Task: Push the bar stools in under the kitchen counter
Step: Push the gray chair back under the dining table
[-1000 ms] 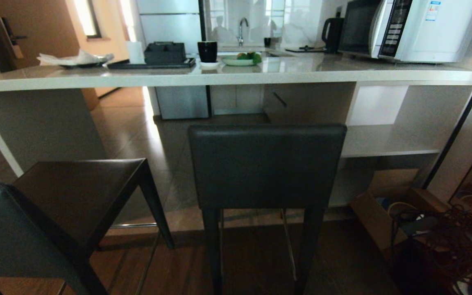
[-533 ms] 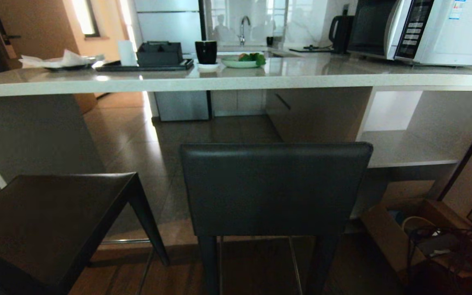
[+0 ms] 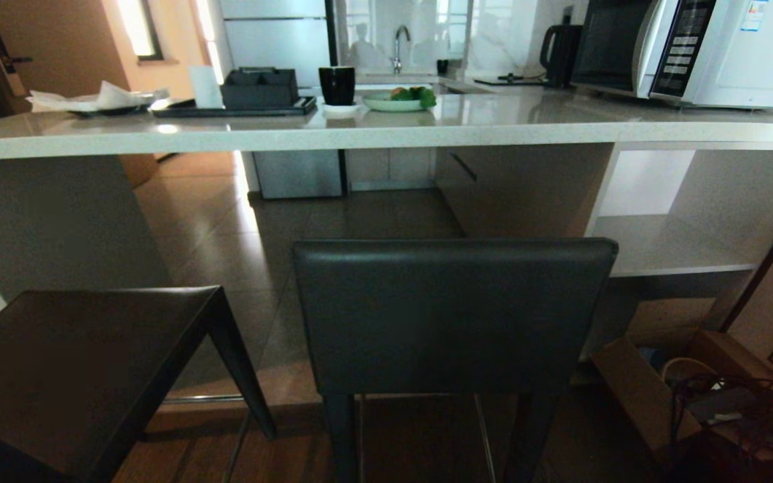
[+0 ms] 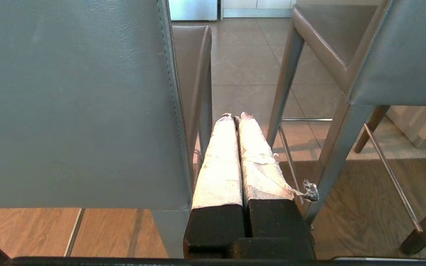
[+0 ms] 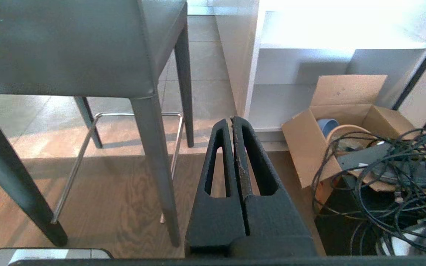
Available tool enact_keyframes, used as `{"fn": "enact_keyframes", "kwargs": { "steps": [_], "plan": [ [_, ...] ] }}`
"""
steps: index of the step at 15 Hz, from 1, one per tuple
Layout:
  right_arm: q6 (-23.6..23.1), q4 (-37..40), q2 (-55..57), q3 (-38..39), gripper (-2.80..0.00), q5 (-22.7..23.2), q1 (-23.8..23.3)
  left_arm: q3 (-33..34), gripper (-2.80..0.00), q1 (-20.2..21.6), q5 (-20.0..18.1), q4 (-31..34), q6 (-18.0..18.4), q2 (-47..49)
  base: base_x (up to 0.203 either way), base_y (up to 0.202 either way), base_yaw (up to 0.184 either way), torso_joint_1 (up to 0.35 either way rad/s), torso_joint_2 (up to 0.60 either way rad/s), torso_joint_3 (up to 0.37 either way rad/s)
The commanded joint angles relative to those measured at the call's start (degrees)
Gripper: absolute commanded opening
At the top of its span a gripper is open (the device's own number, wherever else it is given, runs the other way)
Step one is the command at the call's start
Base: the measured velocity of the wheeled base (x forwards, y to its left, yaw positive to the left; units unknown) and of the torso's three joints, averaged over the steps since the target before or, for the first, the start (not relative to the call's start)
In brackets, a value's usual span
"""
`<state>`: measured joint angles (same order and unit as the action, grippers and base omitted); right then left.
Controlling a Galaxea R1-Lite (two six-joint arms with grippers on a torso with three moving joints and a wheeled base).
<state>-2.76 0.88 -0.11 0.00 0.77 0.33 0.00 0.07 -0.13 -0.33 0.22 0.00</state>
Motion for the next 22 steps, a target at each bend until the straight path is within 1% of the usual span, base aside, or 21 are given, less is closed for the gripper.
{"fn": "enact_keyframes", "kwargs": {
  "steps": [1, 2, 3, 4, 6, 7, 8, 11, 12, 13, 14, 15, 16, 18, 20, 22],
  "plan": [
    [0.12, -0.09, 0.11, 0.09, -2.8, -0.06, 0.02, -0.07, -2.8, 0.1, 0.01, 0.11, 0.04, 0.16, 0.0, 0.0, 0.0, 0.0, 0.0, 0.0],
    [-0.16, -0.02, 0.11, -0.15, -2.8, -0.23, -0.07, -0.35, -2.8, 0.1, 0.08, 0.38, 0.08, 0.09, 0.0, 0.0, 0.0, 0.0, 0.0, 0.0],
    [-0.14, 0.32, 0.57, -2.08, -2.8, -0.41, -0.07, -2.49, -2.8, 0.16, 0.01, 0.85, 0.09, 0.6, 0.0, 0.0, 0.0, 0.0, 0.0, 0.0],
    [0.29, 0.92, 2.61, -5.62, -2.8, -0.4, -0.02, -6.61, -2.8, 0.15, -0.24, 2.07, -0.12, 2.69, 0.0, 0.0, 0.0, 0.0, 0.0, 0.0],
    [3.07, 1.81, 11.14, -13.15, -2.8, 0.41, 0.43, -12.82, -2.8, -0.15, -1.06, 3.42, -1.19, 11.65, 0.0, 0.0, 0.0, 0.0, 0.0, 0.0],
    [4.16, 1.97, 16.19, -16.29, -2.8, 1.52, 0.66, -14.93, -2.8, -0.3, -2.07, 2.6, -1.57, 17.34, 0.0, 0.0, 0.0, 0.0, 0.0, 0.0],
    [4.73, 1.81, 20.77, -18.52, -2.8, 3.03, 0.84, -16.15, -2.8, -0.38, -3.32, 0.3, -1.83, 22.87, 0.0, 0.0, 0.0, 0.0, 0.0, 0.0],
    [4.99, -1.92, 33.73, -21.22, -2.8, 7.8, 1.11, -17.95, -2.8, -1.11, -6.2, -11.73, -2.27, 40.66, 0.0, 0.0, 0.0, 0.0, 0.0, 0.0],
    [5.02, -4.61, 38.24, -21.41, -2.8, 8.64, 1.19, -18.15, -2.8, -2.54, -6.66, -16.79, -2.33, 46.69, 0.0, 0.0, 0.0, 0.0, 0.0, 0.0],
    [4.98, -8.18, 42.77, -21.52, -2.8, 9.2, 1.43, -18.29, -2.8, -5.03, -6.94, -22.56, -2.41, 52.25, 0.0, 0.0, 0.0, 0.0, 0.0, 0.0],
    [4.96, -11.9, 46.63, -21.68, -2.8, 9.54, 2.13, -18.46, -2.8, -8.55, -7.15, -28.03, -2.46, 56.89, 0.0, 0.0, 0.0, 0.0, 0.0, 0.0],
    [4.95, -15.34, 50.28, -21.96, -2.8, 9.74, 3.42, -18.66, -2.8, -12.92, -7.32, -32.97, -2.51, 61.34, 0.0, 0.0, 0.0, 0.0, 0.0, 0.0],
    [4.95, -17.86, 53.42, -22.54, -2.8, 9.86, 4.92, -18.84, -2.8, -16.1, -7.47, -36.9, -2.54, 65.4, 0.0, 0.0, 0.0, 0.0, 0.0, 0.0],
    [4.99, -20.45, 58.83, -24.62, -2.8, 9.97, 7.71, -19.23, -2.8, -20.1, -7.59, -42.99, -2.52, 73.05, 0.0, 0.0, 0.0, 0.0, 0.0, 0.0],
    [5.01, -22.72, 63.89, -26.42, -2.8, 9.92, 10.41, -20.22, -2.8, -22.62, -7.56, -49.48, -2.58, 80.34, 0.0, 0.0, 0.0, 0.0, 0.0, 0.0],
    [5.07, -24.2, 67.04, -27.07, -2.8, 9.62, 14.43, -21.95, -2.8, -25.43, -7.56, -54.28, -2.67, 85.34, 0.0, 0.0, 0.0, 0.0, 0.0, 0.0]
  ]
}}
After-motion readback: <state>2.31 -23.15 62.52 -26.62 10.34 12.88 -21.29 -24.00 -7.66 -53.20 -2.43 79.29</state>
